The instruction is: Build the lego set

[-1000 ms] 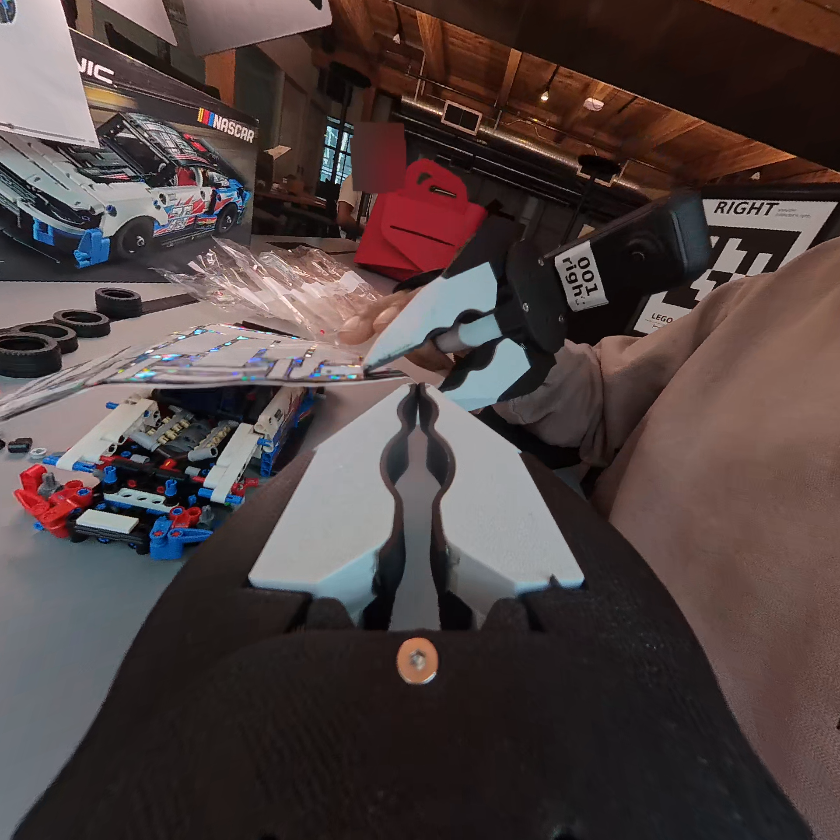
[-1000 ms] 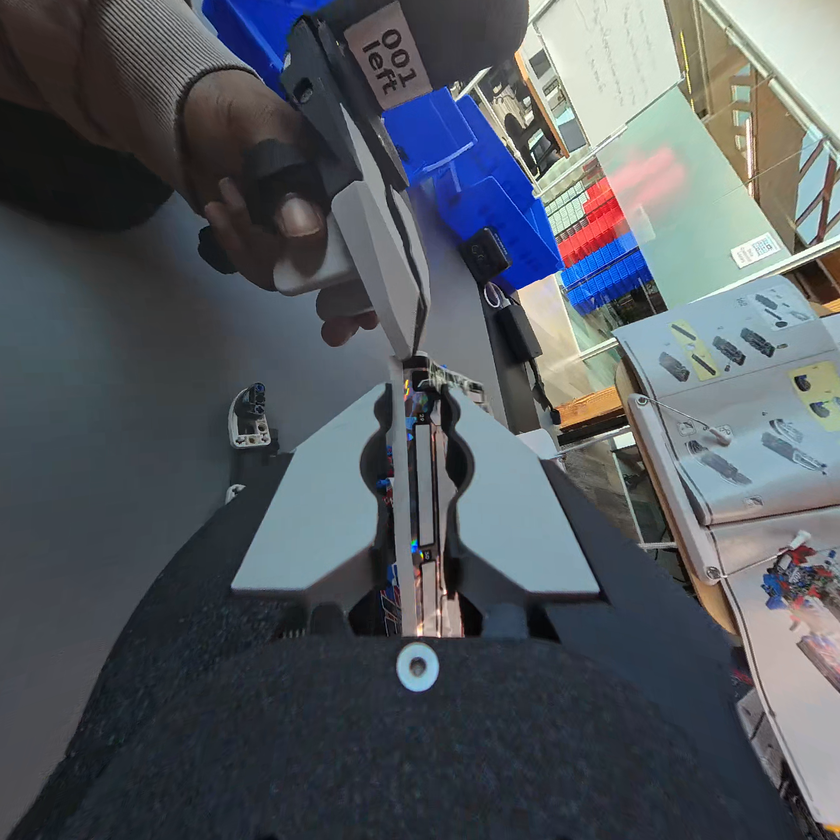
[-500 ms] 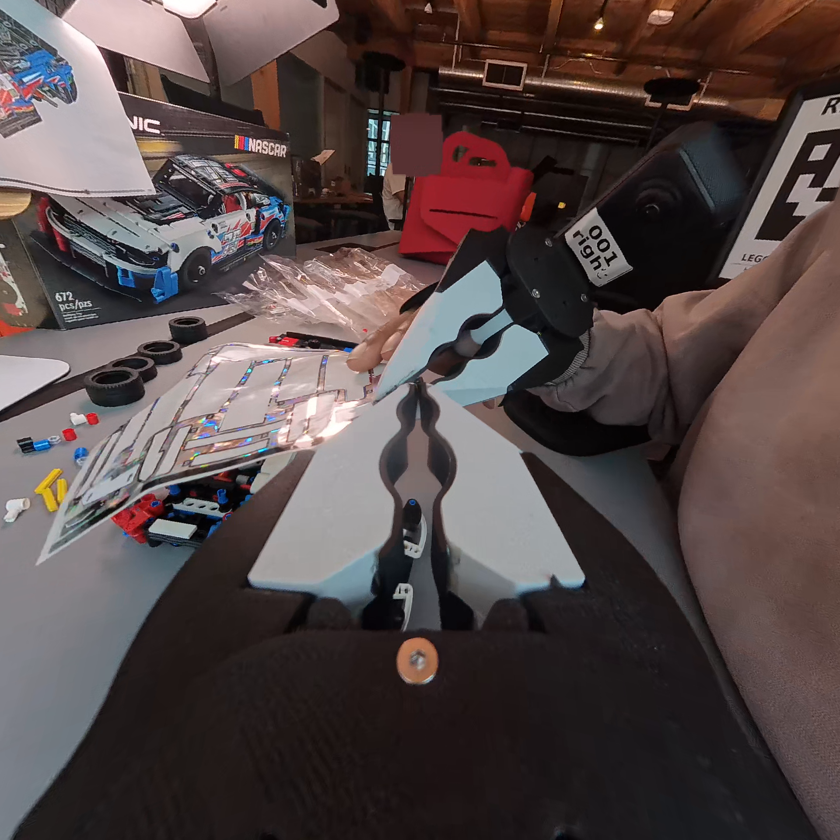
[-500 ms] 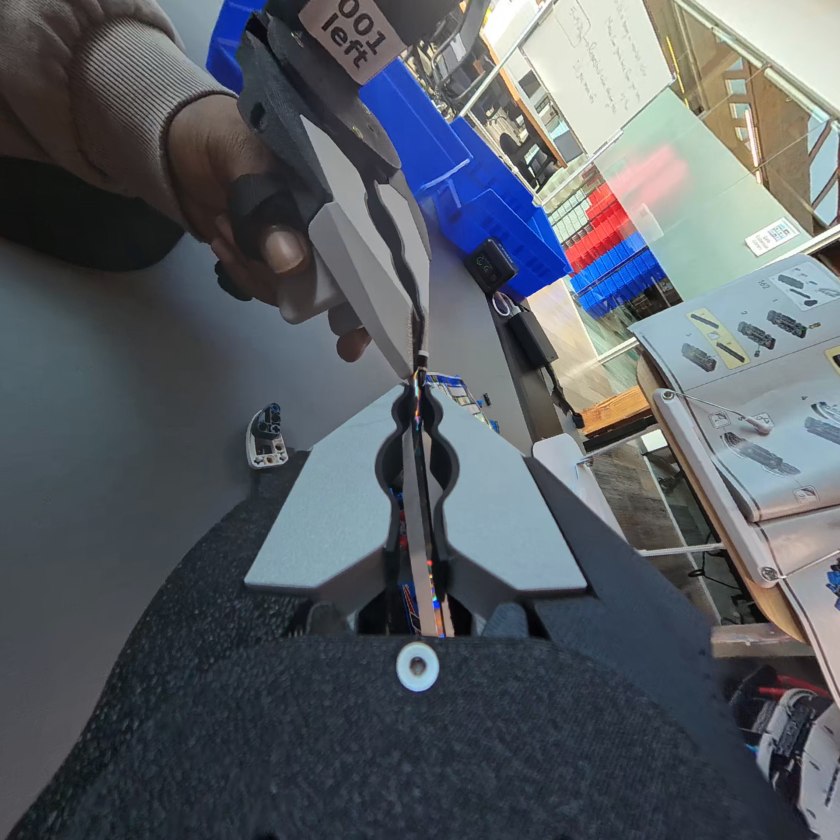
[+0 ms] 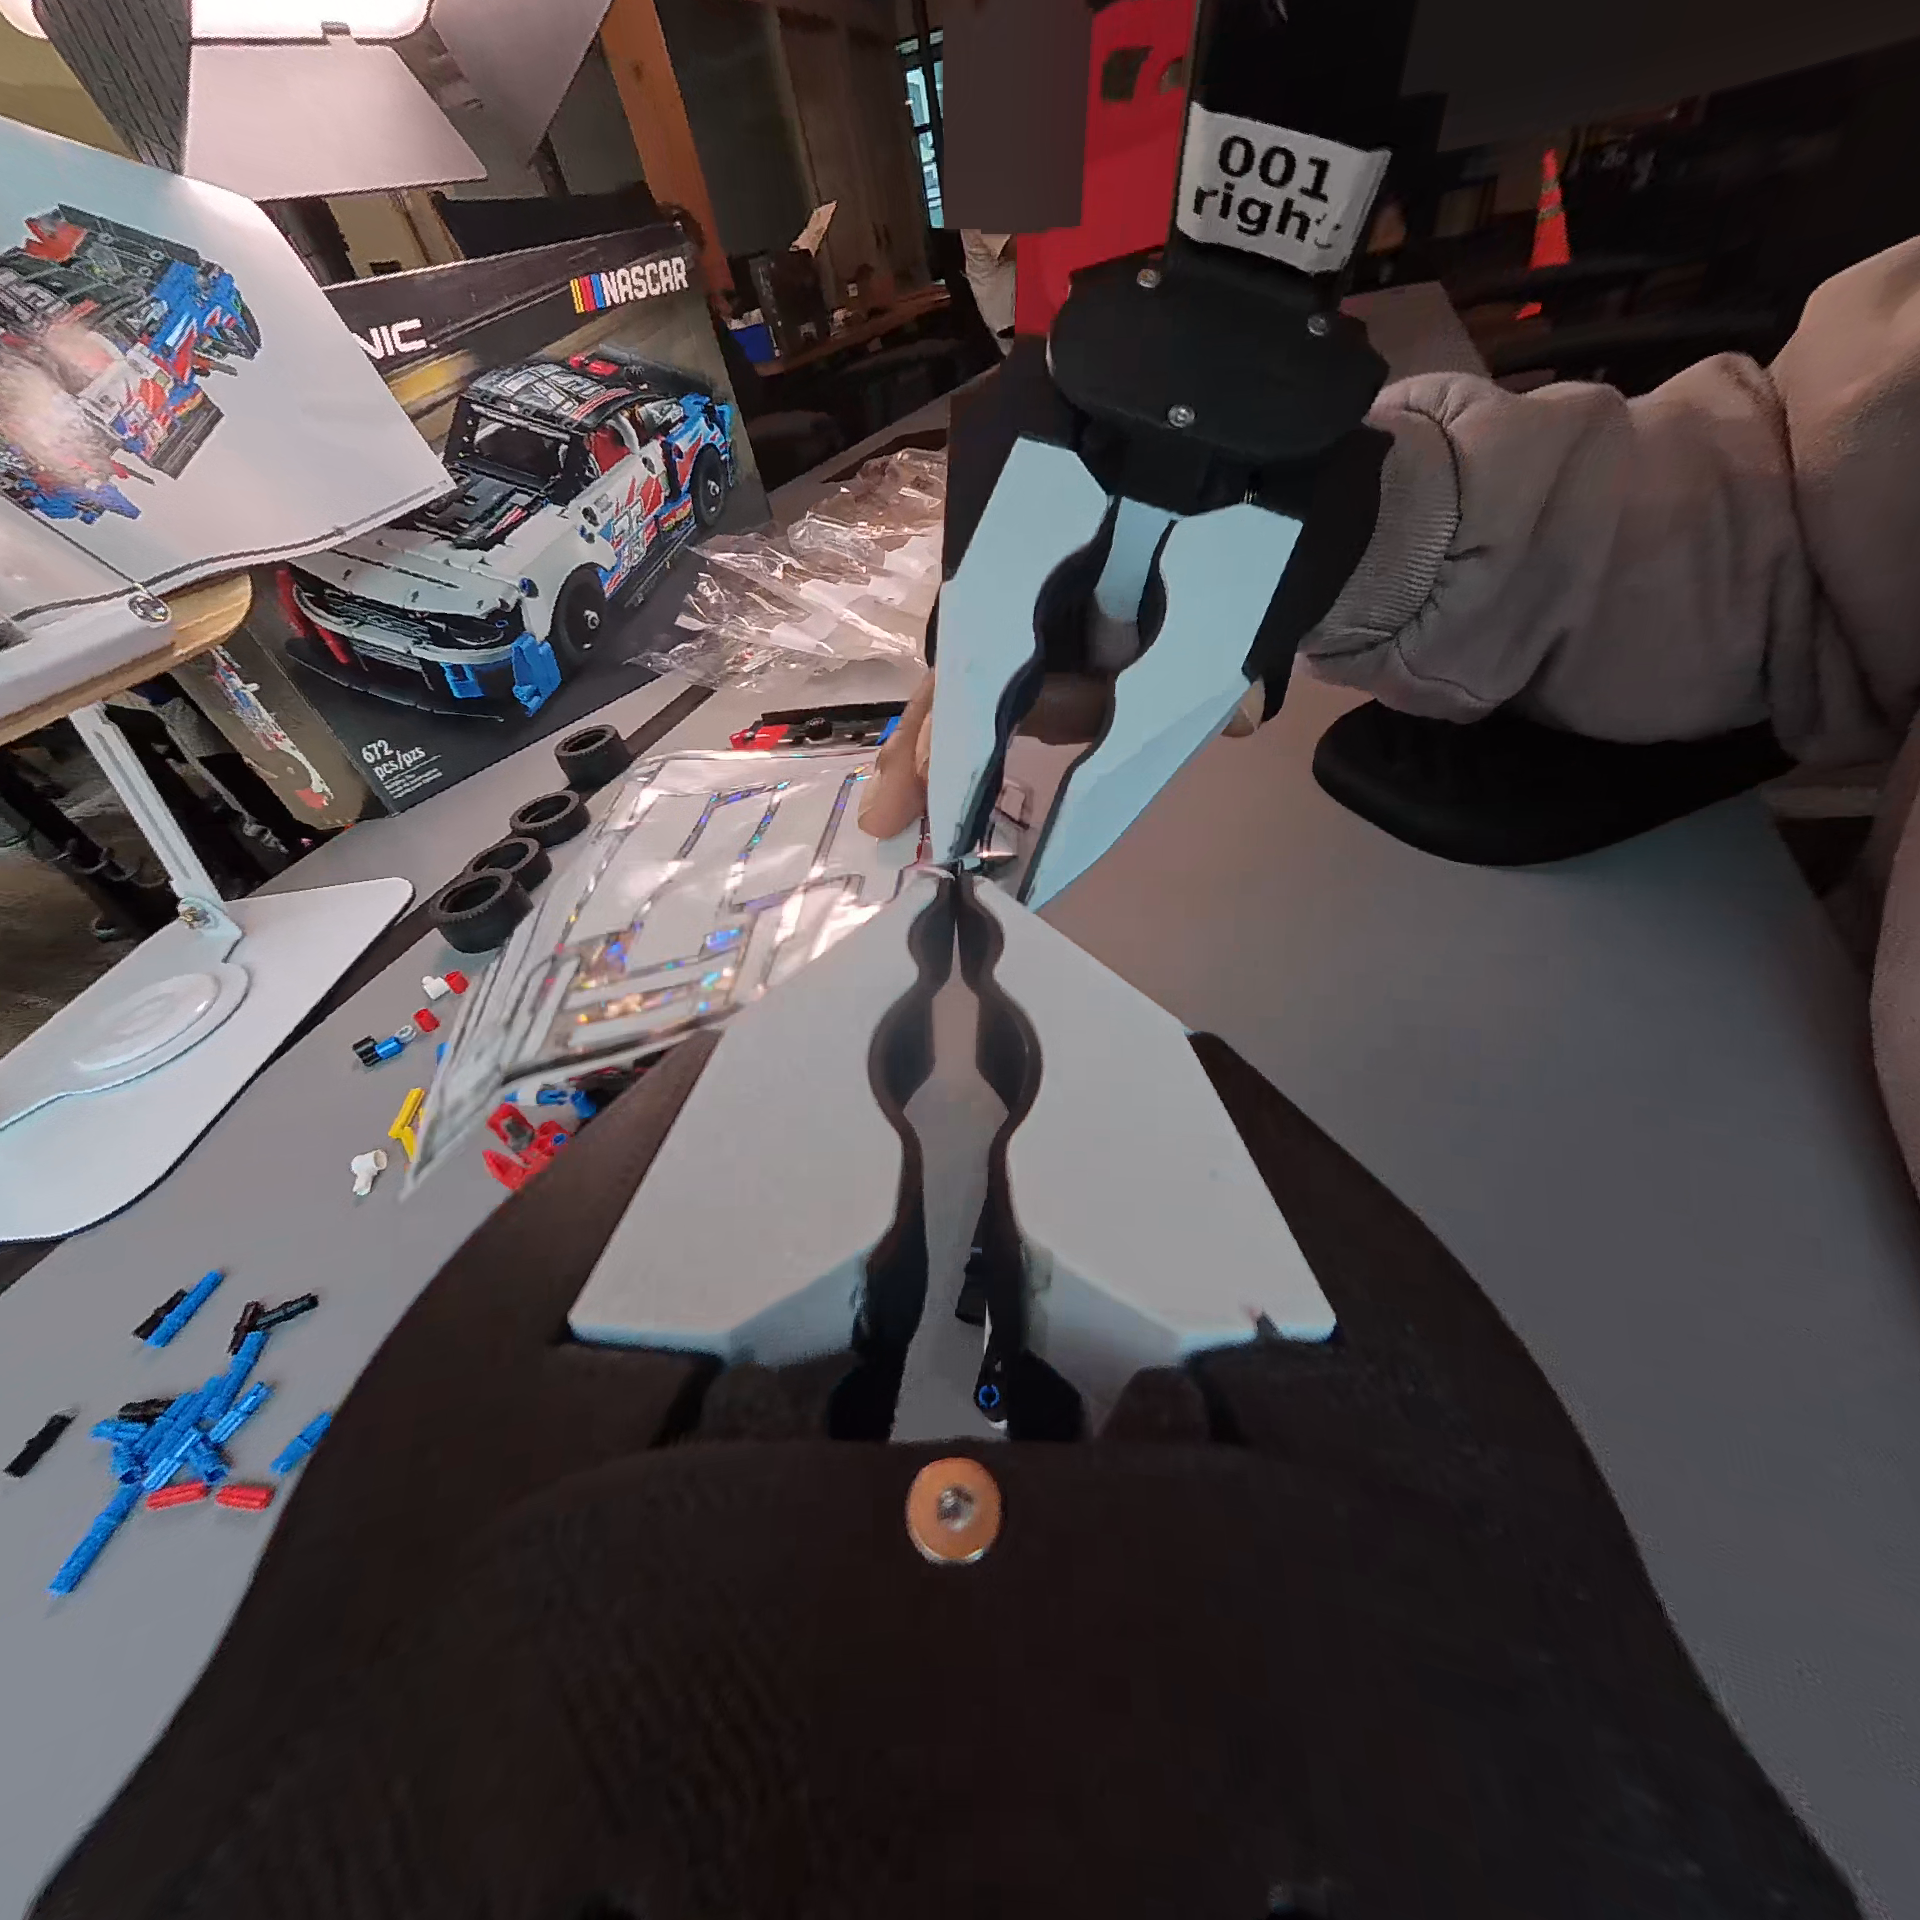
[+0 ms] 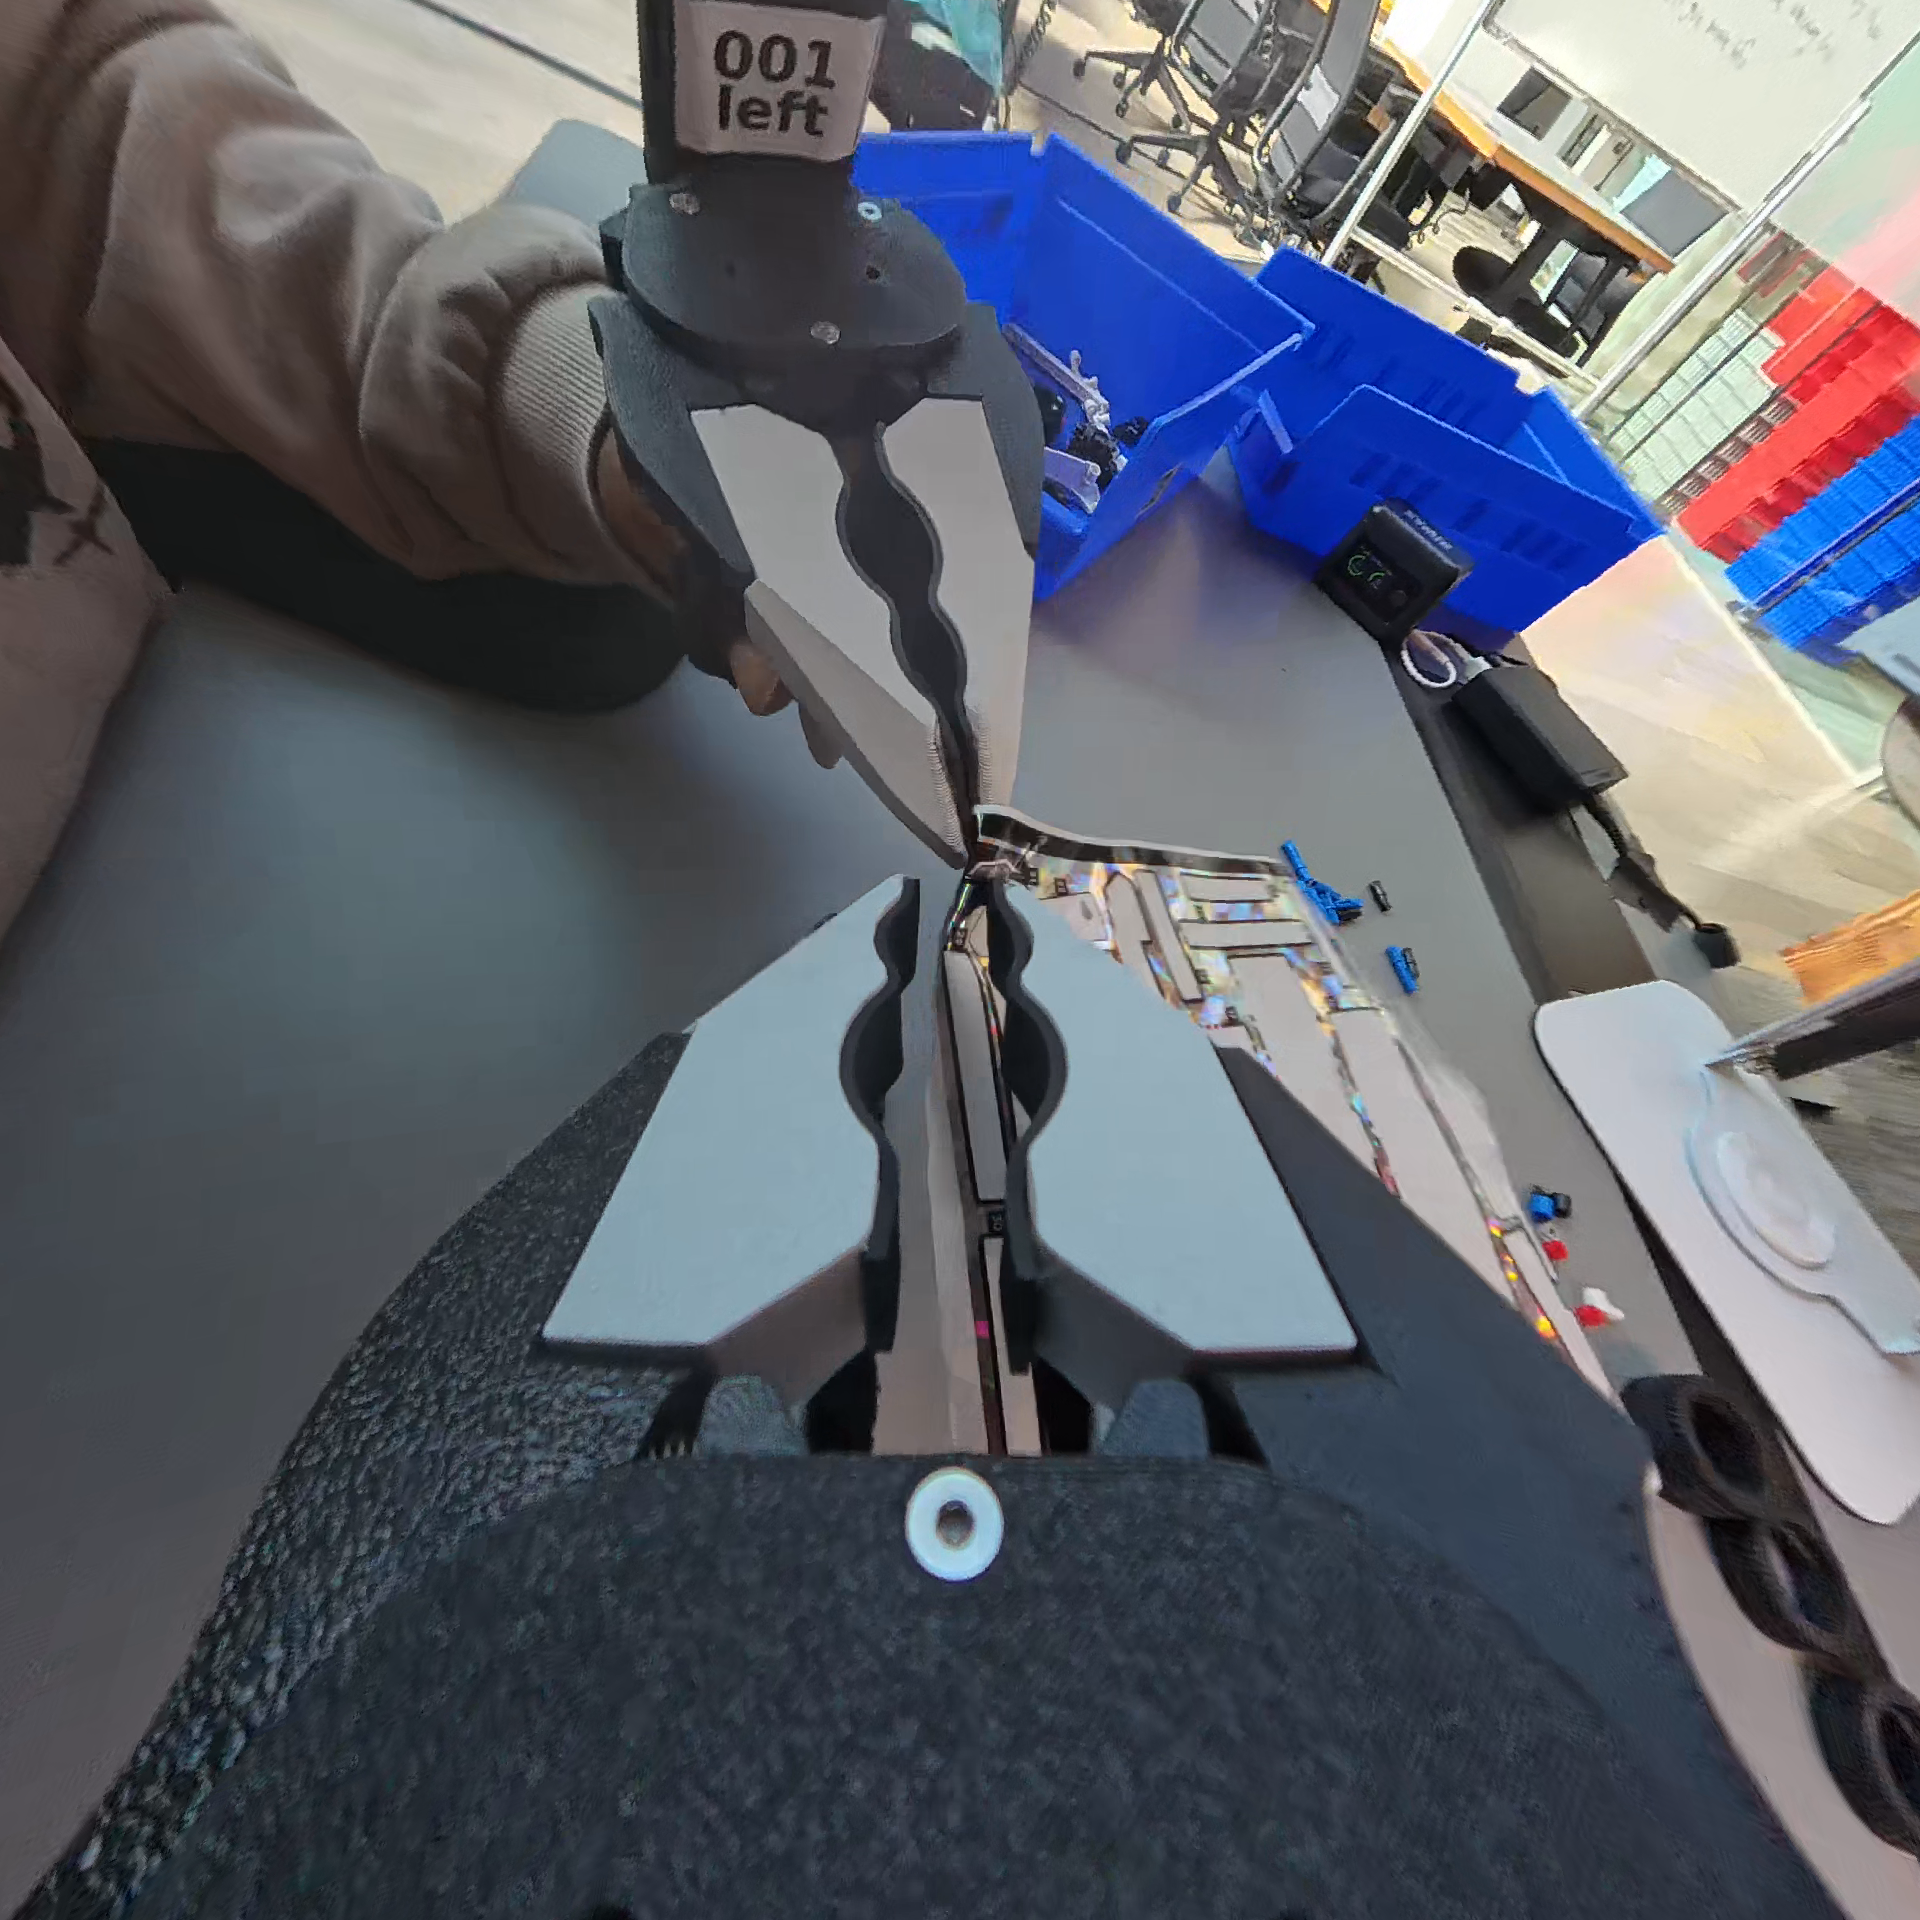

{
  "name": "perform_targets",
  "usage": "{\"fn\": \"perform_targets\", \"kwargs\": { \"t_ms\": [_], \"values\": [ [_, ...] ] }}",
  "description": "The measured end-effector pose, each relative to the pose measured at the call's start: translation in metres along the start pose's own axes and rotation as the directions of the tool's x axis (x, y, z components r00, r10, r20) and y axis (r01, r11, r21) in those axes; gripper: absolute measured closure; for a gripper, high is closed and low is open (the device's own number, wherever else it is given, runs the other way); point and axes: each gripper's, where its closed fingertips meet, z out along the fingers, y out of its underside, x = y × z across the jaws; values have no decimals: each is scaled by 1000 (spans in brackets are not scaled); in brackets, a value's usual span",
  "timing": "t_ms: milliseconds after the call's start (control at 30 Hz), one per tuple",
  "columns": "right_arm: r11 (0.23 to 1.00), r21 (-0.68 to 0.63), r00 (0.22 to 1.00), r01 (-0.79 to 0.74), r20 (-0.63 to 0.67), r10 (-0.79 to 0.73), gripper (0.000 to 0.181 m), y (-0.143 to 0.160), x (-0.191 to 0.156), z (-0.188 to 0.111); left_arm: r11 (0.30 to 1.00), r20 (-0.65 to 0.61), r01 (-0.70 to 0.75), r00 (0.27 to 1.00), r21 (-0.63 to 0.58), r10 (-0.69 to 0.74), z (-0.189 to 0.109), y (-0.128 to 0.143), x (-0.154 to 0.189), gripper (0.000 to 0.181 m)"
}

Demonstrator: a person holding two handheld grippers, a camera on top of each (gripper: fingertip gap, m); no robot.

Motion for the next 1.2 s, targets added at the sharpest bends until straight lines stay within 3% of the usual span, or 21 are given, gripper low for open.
{"fn": "perform_targets", "kwargs": {
  "t_ms": [133, 567, 933, 1200],
  "values": [
    [997, 39, 997, -69, 16, 69, 181, -4, 3, -2, 997, 32, -67, 997, -32, 68, -1, 3, -2, 181],
    [993, -34, 987, 112, -111, -115, 179, -3, 8, 3, 990, 51, -127, 990, -68, 130, -1, 6, -2, 181],
    [980, -66, 970, 187, -147, -195, 181, -4, 8, 2, 987, 57, -138, 988, -79, 143, -2, 8, -2, 181],
    [995, -3, 988, 102, -118, -102, 181, -7, 11, -4, 985, 59, -147, 986, -88, 153, -4, 9, -4, 181]
  ]
}}
